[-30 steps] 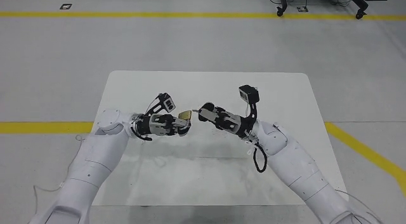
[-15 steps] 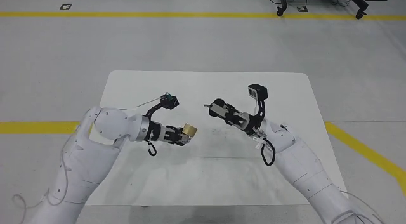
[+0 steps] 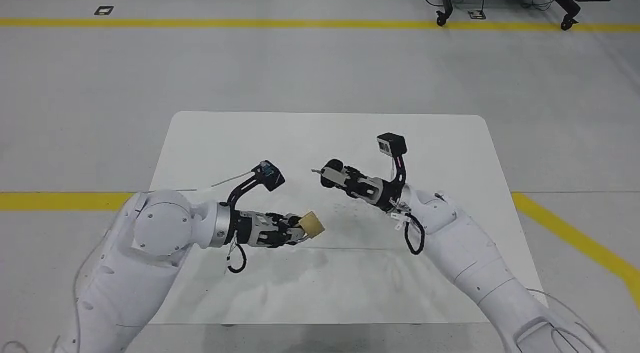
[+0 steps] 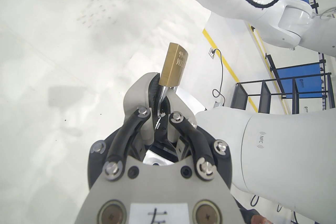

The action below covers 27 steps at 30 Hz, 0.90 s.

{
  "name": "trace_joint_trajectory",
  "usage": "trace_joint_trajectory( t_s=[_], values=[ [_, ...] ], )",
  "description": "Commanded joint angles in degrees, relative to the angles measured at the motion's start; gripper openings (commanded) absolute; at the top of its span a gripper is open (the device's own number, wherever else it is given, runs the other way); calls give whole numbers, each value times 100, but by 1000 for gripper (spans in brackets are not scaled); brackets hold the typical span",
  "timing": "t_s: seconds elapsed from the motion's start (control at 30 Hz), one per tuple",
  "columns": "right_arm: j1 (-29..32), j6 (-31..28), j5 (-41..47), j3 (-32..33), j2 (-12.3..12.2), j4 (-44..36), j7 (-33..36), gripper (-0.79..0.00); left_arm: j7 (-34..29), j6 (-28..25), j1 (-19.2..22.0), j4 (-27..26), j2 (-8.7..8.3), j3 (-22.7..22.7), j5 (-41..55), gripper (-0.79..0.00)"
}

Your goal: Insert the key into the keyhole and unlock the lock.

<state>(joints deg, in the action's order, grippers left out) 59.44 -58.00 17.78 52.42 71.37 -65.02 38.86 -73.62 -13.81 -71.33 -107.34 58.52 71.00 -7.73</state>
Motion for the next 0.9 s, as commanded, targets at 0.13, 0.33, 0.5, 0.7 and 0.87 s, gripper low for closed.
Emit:
trace_joint_trajectory(
  t_s=[0.13, 0.33, 0.5, 0.7, 0.87],
  values=[
    [-60, 0, 350, -242, -21, -98, 742, -785, 82, 37, 52, 53, -29, 52, 168, -785],
    [-112, 5, 445, -587, -204, -425, 748, -785, 149, 148, 151, 158, -49, 62, 314, -785],
    [-128, 0, 599, -695, -452, -671, 743, -785, 179, 153, 198, 239, -65, 66, 486, -785],
    [-88, 0, 1082, -590, -607, -760, 742, -785, 348, 2, 154, 360, -74, 101, 919, -785],
    [-41, 0, 1381, -465, -614, -761, 715, -785, 348, 2, 154, 360, -74, 101, 919, -785]
  ],
)
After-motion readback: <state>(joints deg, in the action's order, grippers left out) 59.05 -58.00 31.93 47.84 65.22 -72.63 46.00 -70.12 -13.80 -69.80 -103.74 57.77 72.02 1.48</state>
